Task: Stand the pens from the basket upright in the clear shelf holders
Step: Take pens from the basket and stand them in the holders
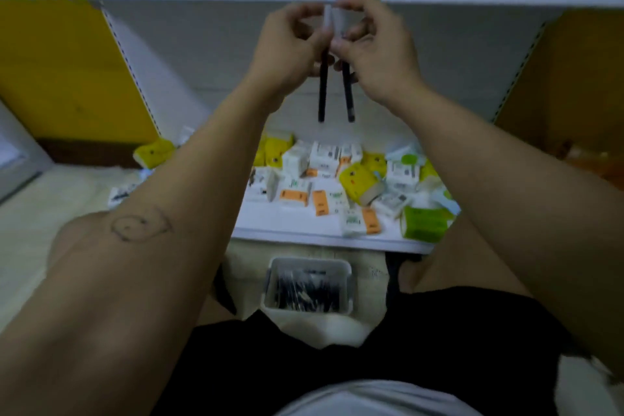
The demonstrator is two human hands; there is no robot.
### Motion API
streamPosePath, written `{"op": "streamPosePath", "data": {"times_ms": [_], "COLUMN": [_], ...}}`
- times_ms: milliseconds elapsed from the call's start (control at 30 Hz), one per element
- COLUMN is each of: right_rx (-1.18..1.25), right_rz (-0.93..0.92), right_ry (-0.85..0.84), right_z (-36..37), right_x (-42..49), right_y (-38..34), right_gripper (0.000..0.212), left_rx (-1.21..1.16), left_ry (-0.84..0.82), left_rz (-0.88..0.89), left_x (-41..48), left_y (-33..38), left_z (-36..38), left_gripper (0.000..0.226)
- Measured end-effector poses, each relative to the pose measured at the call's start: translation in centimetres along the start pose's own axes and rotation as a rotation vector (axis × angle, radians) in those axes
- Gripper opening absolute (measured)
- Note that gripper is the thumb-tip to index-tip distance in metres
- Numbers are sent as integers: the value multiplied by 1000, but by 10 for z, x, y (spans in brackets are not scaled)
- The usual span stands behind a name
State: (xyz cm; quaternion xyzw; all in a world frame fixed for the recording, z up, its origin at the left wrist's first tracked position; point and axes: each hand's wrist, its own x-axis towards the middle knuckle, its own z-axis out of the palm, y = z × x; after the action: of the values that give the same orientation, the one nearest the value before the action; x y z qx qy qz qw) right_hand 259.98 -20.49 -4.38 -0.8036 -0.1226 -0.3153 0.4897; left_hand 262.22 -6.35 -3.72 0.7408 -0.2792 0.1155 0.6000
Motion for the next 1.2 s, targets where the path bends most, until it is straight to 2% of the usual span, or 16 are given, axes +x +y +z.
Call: {"op": "streamPosePath", "data": {"times_ms": [133, 300, 467, 700, 1000, 1200], "right_rx": [-50, -63, -70, -63, -49, -23], "right_rz": [-112, -201, -241, -244, -211, -133], "right_ry": [81, 155, 203, 204, 216, 264], "right_z": [-35, -70, -89, -100, -115, -108], "right_x": [21, 49, 79, 123, 190, 225], "right_y": [-49, -84, -97, -96, -81, -41], "right_gripper": [37, 36, 35, 36, 36, 36], "left_rx": [-9, -18, -25, 17, -48, 90], "left_ry": [-17, 11, 24, 24, 26, 84], "left_rz": [144, 251, 297, 325, 314, 288], "left_x": [15, 44, 74, 123, 194, 231], "left_y": [56, 110, 135, 147, 145, 116], "left_z": [-6, -2, 1, 4, 8, 16], "left_gripper": [34, 35, 34, 37, 31, 32]}}
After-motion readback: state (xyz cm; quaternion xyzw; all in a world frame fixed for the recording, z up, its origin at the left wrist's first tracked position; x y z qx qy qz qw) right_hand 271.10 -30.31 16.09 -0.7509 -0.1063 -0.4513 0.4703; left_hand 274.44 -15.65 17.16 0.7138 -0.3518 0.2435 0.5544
